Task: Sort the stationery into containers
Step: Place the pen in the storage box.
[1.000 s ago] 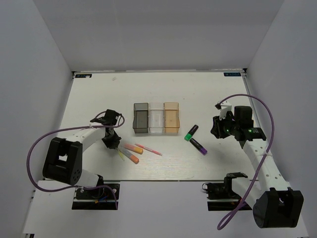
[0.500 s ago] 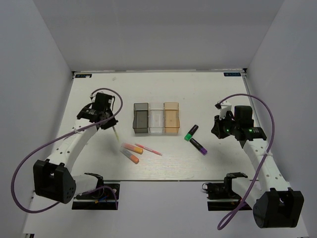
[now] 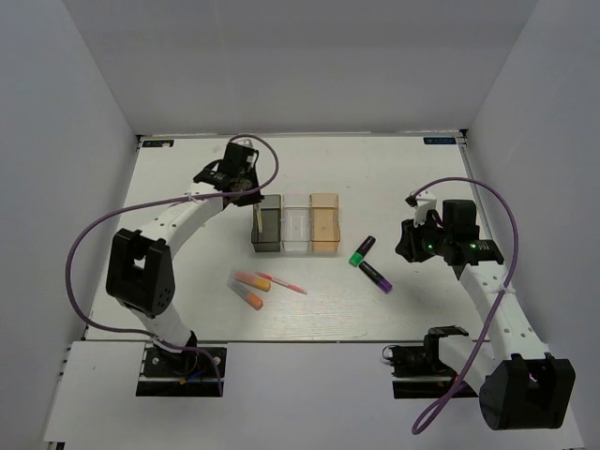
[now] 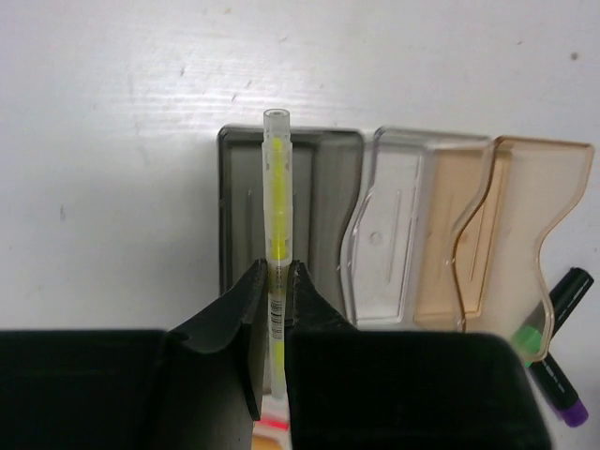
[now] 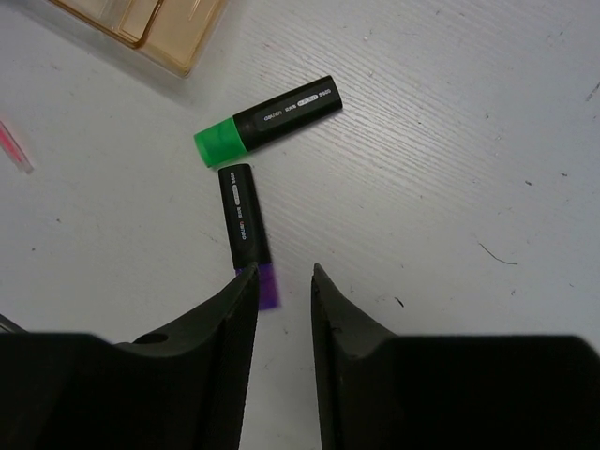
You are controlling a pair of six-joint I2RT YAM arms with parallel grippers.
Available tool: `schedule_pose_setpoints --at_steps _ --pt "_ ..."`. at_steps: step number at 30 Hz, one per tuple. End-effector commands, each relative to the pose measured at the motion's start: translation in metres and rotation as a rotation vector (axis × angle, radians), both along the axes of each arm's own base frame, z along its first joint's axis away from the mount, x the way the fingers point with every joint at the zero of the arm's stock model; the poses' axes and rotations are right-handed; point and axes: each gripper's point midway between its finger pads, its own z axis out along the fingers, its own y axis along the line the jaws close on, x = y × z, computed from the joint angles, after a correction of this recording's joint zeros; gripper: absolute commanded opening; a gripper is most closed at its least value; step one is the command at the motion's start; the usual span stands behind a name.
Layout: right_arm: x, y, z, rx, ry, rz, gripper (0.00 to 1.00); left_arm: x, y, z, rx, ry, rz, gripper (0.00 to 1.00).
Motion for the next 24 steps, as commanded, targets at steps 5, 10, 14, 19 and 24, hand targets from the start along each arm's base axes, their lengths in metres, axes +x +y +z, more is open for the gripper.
schedule_pose_setpoints --at_steps 5,10,14,19,24 --pt "0.005 0.004 0.008 0.007 -0.015 0.028 0.43 0.032 -0.021 0.008 0.045 -0.093 -0.053 0.0" --pt "0.005 0.004 0.005 0.001 -0.009 0.031 0.52 0.03 -0.033 -0.021 0.062 -0.051 -0.066 0.17" --pt "0.006 0.003 0.005 -0.005 -0.008 0.026 0.53 0.027 -0.037 -0.026 0.062 -0.047 -0.07 0.37" --pt "0.005 0.003 0.003 -0.006 -0.001 0.027 0.54 0.022 -0.037 -0.022 0.062 -0.043 -0.073 0.51" --pt "0.003 0.005 0.004 0.005 0.004 0.045 0.19 0.002 -0.036 0.008 0.05 -0.086 -0.092 0.07"
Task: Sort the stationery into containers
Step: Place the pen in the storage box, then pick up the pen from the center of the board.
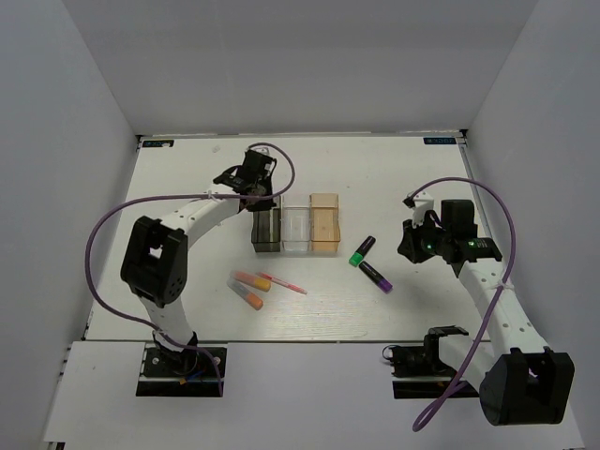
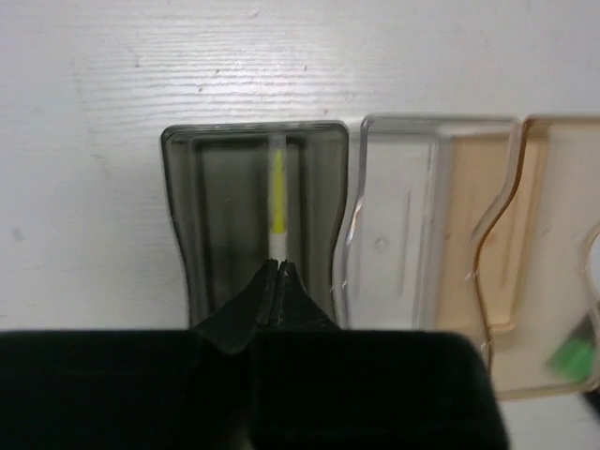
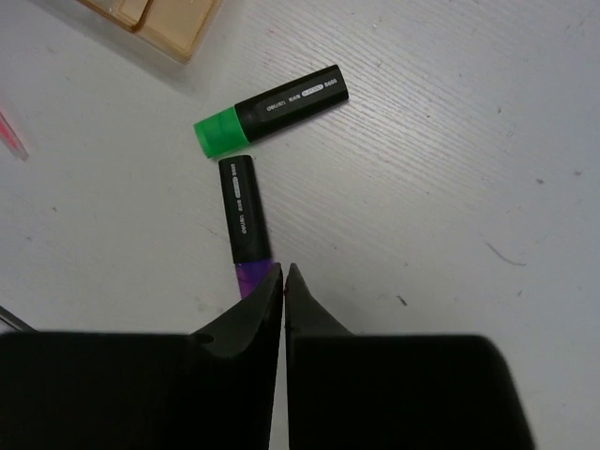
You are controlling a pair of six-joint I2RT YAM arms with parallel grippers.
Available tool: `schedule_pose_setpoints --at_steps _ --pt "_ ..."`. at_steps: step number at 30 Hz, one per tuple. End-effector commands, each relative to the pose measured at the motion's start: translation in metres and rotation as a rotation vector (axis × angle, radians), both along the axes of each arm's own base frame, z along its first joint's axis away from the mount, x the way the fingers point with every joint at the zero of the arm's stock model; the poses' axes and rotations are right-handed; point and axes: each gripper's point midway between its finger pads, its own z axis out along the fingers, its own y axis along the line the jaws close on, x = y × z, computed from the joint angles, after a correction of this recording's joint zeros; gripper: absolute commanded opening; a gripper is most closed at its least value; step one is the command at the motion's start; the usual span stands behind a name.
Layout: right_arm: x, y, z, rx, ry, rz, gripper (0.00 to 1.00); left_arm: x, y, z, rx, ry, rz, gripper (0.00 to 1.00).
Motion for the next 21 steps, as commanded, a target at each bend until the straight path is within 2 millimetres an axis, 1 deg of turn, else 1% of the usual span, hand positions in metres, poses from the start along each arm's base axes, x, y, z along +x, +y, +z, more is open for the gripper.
schedule_pose_setpoints --at_steps 1,2,3,4,5,6,7,8,9,10,11,12,13,14,16,17,18,19,20,21 --pt "0.001 0.006 0.011 0.02 -0.014 0.032 0.0 -0.025 -0.003 0.044 -0.012 -0.065 -0.024 0.0" --pt "0.0 0.007 0.011 0.024 -0.011 0.039 0.0 -0.032 0.002 0.058 -0.013 -0.088 0.005 0.0" --pt "-0.001 0.009 0.01 0.033 -0.006 0.05 0.0 -0.057 -0.007 0.061 -0.008 -0.065 -0.024 0.0" --pt "-0.003 0.011 0.009 0.035 0.002 0.059 0.0 -0.073 0.0 0.068 -0.01 -0.05 0.03 0.02" --pt "-0.003 0.012 0.009 0.035 0.001 0.065 0.03 -0.093 0.004 0.057 -0.014 0.012 0.085 0.11" --pt "-0.002 0.013 0.008 0.033 0.018 0.068 0.25 -0.121 -0.006 0.062 -0.035 0.022 0.061 0.21" --pt "-0.003 0.013 0.007 0.031 0.028 0.069 0.54 -0.137 -0.003 0.049 -0.049 0.064 0.141 0.29" --pt "-0.002 0.013 0.008 0.026 0.031 0.067 0.57 -0.151 -0.001 0.043 -0.072 0.1 0.219 0.37" --pt "0.001 0.011 0.007 0.017 0.034 0.061 0.57 -0.179 -0.004 0.028 -0.067 0.131 0.21 0.37" --pt "0.0 0.013 0.005 0.014 0.044 0.065 0.57 -0.184 -0.006 0.024 -0.121 0.157 0.3 0.39" --pt "0.0 0.013 0.004 0.013 0.048 0.066 0.57 -0.198 -0.01 0.018 -0.146 0.203 0.354 0.39" --pt "0.0 0.013 0.003 0.012 0.053 0.064 0.57 -0.202 -0.012 0.01 -0.161 0.24 0.425 0.39" --pt "0.0 0.014 0.003 0.012 0.051 0.068 0.57 -0.206 -0.011 0.007 -0.157 0.265 0.451 0.39" --pt "-0.001 0.014 0.004 0.013 0.053 0.068 0.57 -0.21 -0.019 0.003 -0.161 0.288 0.459 0.39" --pt "-0.002 0.015 0.003 0.011 0.054 0.073 0.57 -0.206 -0.03 0.004 -0.169 0.278 0.478 0.39" --pt "-0.001 0.013 0.004 0.008 0.047 0.063 0.57 -0.205 -0.039 0.005 -0.163 0.251 0.469 0.39" --pt "-0.001 0.012 0.004 0.006 0.047 0.06 0.57 -0.2 -0.038 0.006 -0.159 0.225 0.499 0.39" --pt "0.0 0.011 0.006 0.003 0.038 0.055 0.57 -0.197 -0.041 0.0 -0.132 0.217 0.506 0.4" --pt "0.0 0.011 0.006 0.001 0.038 0.055 0.57 -0.194 -0.045 0.001 -0.135 0.206 0.506 0.42" --pt "0.0 0.012 0.006 0.002 0.035 0.054 0.57 -0.194 -0.043 0.0 -0.122 0.209 0.537 0.43"
